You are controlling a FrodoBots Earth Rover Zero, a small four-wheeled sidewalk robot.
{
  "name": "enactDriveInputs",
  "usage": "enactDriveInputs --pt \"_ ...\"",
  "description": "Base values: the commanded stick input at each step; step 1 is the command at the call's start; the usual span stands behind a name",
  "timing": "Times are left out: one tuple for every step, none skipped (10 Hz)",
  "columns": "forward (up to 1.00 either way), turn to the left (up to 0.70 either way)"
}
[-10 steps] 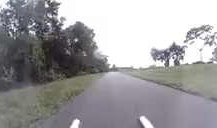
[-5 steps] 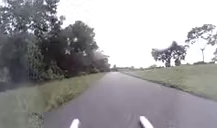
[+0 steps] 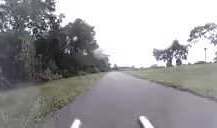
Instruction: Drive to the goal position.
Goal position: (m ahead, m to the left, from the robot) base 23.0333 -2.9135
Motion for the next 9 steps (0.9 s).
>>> enactDriveInputs --pt "0.7 0.0" --pt "0.7 0.0" --pt "0.7 0.0" --pt "0.7 0.0" --pt "0.7 0.0" --pt "0.7 0.0" --pt "0.7 0.0" --pt "0.7 0.0" --pt "0.7 0.0"
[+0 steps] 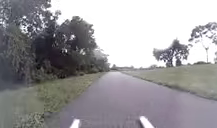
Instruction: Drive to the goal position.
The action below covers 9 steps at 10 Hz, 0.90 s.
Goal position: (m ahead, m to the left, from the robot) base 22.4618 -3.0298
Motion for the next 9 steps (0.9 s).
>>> enactDriveInputs --pt "0.7 0.0" --pt "0.7 0.0" --pt "0.7 0.0" --pt "0.7 0.0" --pt "0.7 0.0" --pt "0.7 0.0" --pt "0.7 0.0" --pt "0.7 0.0" --pt "0.7 0.0"
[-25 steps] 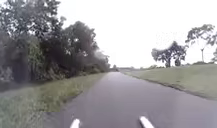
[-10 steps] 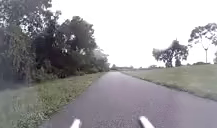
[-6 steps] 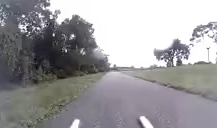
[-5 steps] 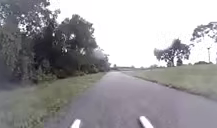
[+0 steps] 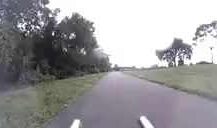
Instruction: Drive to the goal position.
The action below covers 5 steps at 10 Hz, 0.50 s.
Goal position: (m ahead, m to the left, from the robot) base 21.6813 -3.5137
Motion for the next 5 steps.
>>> enactDriveInputs --pt "0.7 0.0" --pt "0.7 0.0" --pt "0.7 0.0" --pt "0.7 0.0" --pt "0.7 0.0"
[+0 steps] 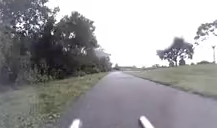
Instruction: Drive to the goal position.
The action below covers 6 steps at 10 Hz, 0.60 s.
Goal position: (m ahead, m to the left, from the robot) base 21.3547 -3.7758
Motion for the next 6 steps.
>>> enactDriveInputs --pt "0.7 0.0" --pt "0.7 0.0" --pt "0.7 0.0" --pt "0.7 0.0" --pt "0.7 0.0" --pt "0.7 0.0"
